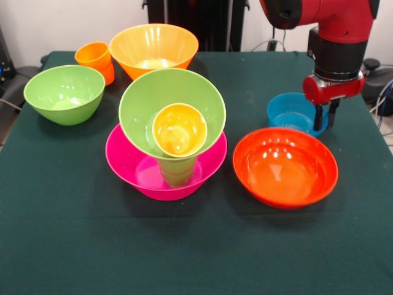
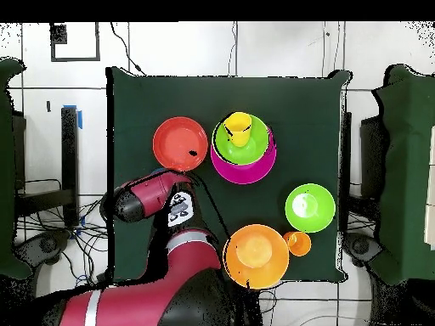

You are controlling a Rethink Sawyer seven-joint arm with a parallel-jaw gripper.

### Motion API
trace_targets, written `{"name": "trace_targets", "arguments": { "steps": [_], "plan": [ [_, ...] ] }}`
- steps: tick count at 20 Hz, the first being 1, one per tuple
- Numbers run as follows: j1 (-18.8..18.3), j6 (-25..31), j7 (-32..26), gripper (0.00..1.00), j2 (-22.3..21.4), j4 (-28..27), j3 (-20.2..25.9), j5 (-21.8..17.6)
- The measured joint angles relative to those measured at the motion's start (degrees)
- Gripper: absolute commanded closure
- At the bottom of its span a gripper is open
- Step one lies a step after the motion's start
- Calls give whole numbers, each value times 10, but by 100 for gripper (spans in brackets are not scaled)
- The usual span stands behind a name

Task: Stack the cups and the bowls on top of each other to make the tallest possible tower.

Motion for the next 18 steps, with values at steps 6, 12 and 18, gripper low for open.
{"name": "trace_targets", "arguments": {
  "steps": [6, 12, 18],
  "plan": [
    [0, -1, 0, 100, -17, 6, -7, 4],
    [0, -1, 0, 100, -26, 7, -7, 7],
    [2, -1, 0, 100, -25, 7, -11, 12]
  ]
}}
